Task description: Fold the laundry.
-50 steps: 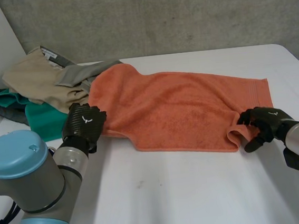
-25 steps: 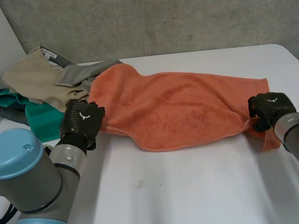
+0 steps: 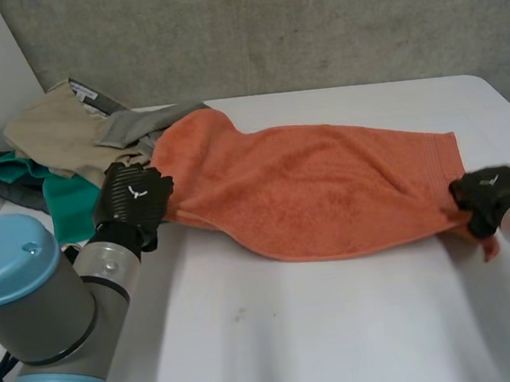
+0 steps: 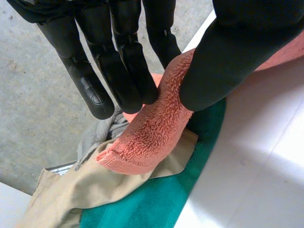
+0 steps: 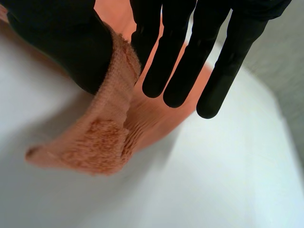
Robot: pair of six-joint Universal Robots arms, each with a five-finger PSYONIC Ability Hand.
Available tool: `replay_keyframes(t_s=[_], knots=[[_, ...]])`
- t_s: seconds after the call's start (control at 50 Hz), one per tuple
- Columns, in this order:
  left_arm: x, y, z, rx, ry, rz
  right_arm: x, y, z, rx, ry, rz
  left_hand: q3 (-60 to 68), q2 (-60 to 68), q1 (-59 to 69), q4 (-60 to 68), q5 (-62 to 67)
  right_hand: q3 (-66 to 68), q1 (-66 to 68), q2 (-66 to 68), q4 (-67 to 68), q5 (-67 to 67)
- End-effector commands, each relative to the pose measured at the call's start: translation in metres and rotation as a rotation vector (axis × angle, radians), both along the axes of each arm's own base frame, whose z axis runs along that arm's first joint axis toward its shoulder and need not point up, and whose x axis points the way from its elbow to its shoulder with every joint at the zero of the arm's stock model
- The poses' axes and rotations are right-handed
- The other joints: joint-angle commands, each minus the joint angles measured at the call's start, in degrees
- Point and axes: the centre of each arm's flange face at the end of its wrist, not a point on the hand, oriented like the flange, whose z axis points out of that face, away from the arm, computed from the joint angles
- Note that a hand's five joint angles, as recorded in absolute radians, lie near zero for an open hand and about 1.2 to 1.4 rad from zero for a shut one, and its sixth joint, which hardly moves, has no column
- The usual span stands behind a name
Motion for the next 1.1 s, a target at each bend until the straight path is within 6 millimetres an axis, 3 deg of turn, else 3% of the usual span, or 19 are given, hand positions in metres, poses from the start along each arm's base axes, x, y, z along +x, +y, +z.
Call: replay_keyframes(t_s=[0.02,0.16,0.22,0.32,0.42,0.46,0.54,0.56,0.6,0.62,0.68,0.7,0.72,0.74,0.78,0.82,0.88,0.98,1.1], knots=[[0.019,0.037,0.036,0.025,-0.110,-0.010,-0.005,0.035,0.075,-0.078,0.236,0.109,11.47,11.25,13.58,11.02,13.96,11.87,15.04,12.33,11.48,13.81],[0.046,0.099,0.061,0.117,-0.218,-0.051,-0.027,0.068,0.097,0.071,0.445,0.167,11.47,11.25,13.58,11.02,13.96,11.87,15.04,12.33,11.48,13.81],[0.054,0.119,0.053,0.182,-0.253,-0.067,-0.032,0.080,0.094,0.151,0.491,0.205,11.47,11.25,13.58,11.02,13.96,11.87,15.04,12.33,11.48,13.81],[0.054,0.125,0.031,0.256,-0.288,-0.092,-0.036,0.087,0.078,0.229,0.507,0.225,11.47,11.25,13.58,11.02,13.96,11.87,15.04,12.33,11.48,13.81],[0.042,0.102,-0.010,0.370,-0.351,-0.100,-0.043,0.075,0.050,0.330,0.500,0.237,11.47,11.25,13.58,11.02,13.96,11.87,15.04,12.33,11.48,13.81],[0.037,0.091,-0.017,0.377,-0.359,-0.101,-0.044,0.064,0.037,0.355,0.501,0.245,11.47,11.25,13.58,11.02,13.96,11.87,15.04,12.33,11.48,13.81],[0.020,0.054,-0.022,0.337,-0.369,-0.090,-0.048,0.032,0.037,0.265,0.515,0.203,11.47,11.25,13.58,11.02,13.96,11.87,15.04,12.33,11.48,13.81],[0.011,0.035,-0.017,0.294,-0.358,-0.083,-0.046,0.026,0.040,0.234,0.520,0.196,11.47,11.25,13.58,11.02,13.96,11.87,15.04,12.33,11.48,13.81],[0.003,0.017,-0.007,0.235,-0.342,-0.069,-0.042,0.014,0.048,0.163,0.524,0.180,11.47,11.25,13.58,11.02,13.96,11.87,15.04,12.33,11.48,13.81],[-0.002,0.007,0.000,0.197,-0.331,-0.059,-0.037,0.007,0.054,0.118,0.522,0.174,11.47,11.25,13.58,11.02,13.96,11.87,15.04,12.33,11.48,13.81],[-0.021,-0.038,0.049,-0.024,-0.238,0.018,-0.014,-0.032,0.100,-0.174,0.469,0.110,11.47,11.25,13.58,11.02,13.96,11.87,15.04,12.33,11.48,13.81],[-0.028,-0.057,0.076,-0.131,-0.183,0.057,-0.010,-0.039,0.110,-0.234,0.455,0.097,11.47,11.25,13.58,11.02,13.96,11.87,15.04,12.33,11.48,13.81],[-0.030,-0.062,0.086,-0.169,-0.161,0.068,-0.001,-0.051,0.132,-0.362,0.428,0.077,11.47,11.25,13.58,11.02,13.96,11.87,15.04,12.33,11.48,13.81],[-0.036,-0.077,0.120,-0.296,-0.084,0.096,0.002,-0.056,0.144,-0.430,0.413,0.066,11.47,11.25,13.58,11.02,13.96,11.87,15.04,12.33,11.48,13.81],[-0.040,-0.086,0.148,-0.397,-0.015,0.111,0.008,-0.071,0.180,-0.651,0.369,0.024,11.47,11.25,13.58,11.02,13.96,11.87,15.04,12.33,11.48,13.81],[-0.038,-0.096,0.194,-0.574,0.096,0.148,0.010,-0.078,0.201,-0.806,0.342,-0.006,11.47,11.25,13.58,11.02,13.96,11.87,15.04,12.33,11.48,13.81],[-0.027,-0.104,0.224,-0.717,0.172,0.193,0.014,-0.084,0.225,-1.017,0.298,-0.040,11.47,11.25,13.58,11.02,13.96,11.87,15.04,12.33,11.48,13.81],[-0.026,-0.107,0.223,-0.747,0.197,0.203,0.022,-0.080,0.230,-1.087,0.270,-0.038,11.47,11.25,13.58,11.02,13.96,11.87,15.04,12.33,11.48,13.81],[-0.021,-0.100,0.168,-0.555,0.142,0.171,0.028,-0.078,0.196,-0.956,0.261,0.004,11.47,11.25,13.58,11.02,13.96,11.87,15.04,12.33,11.48,13.81]])
